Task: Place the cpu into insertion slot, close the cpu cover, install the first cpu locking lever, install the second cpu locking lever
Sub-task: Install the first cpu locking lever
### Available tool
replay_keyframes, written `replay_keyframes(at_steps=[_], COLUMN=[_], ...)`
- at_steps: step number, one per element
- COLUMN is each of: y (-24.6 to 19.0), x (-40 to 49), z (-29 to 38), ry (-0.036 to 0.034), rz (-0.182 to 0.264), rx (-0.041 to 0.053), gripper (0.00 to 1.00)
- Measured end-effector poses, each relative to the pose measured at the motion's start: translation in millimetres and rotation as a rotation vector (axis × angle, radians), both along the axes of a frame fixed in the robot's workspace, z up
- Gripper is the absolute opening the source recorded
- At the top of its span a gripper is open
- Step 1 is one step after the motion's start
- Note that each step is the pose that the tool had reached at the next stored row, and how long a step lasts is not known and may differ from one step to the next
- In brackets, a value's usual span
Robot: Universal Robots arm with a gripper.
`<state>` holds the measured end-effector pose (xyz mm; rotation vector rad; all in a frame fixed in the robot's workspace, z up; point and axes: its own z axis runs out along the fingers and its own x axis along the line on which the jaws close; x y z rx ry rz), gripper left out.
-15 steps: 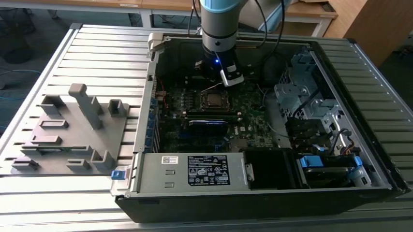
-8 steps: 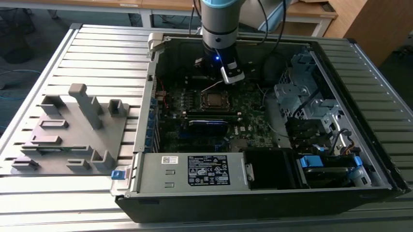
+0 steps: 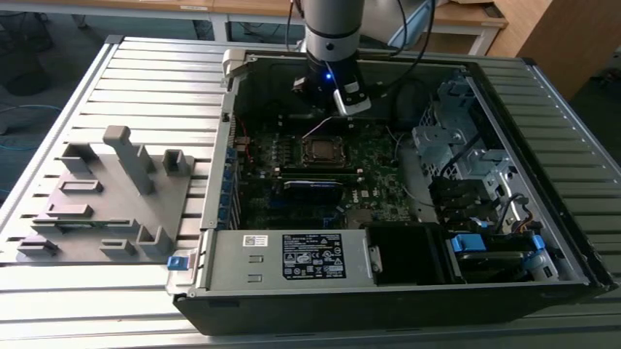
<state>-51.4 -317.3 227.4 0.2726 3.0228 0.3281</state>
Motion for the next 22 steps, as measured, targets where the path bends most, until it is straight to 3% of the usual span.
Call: replay_keyframes(at_steps=[8, 22], y=[0.0, 0.0], x=[0.0, 0.0], z=[14.3, 26.7], ry=[0.0000, -0.0007], rz=[0.000, 0.000], rx=[0.0000, -0.0001], gripper=[0.10, 0.10])
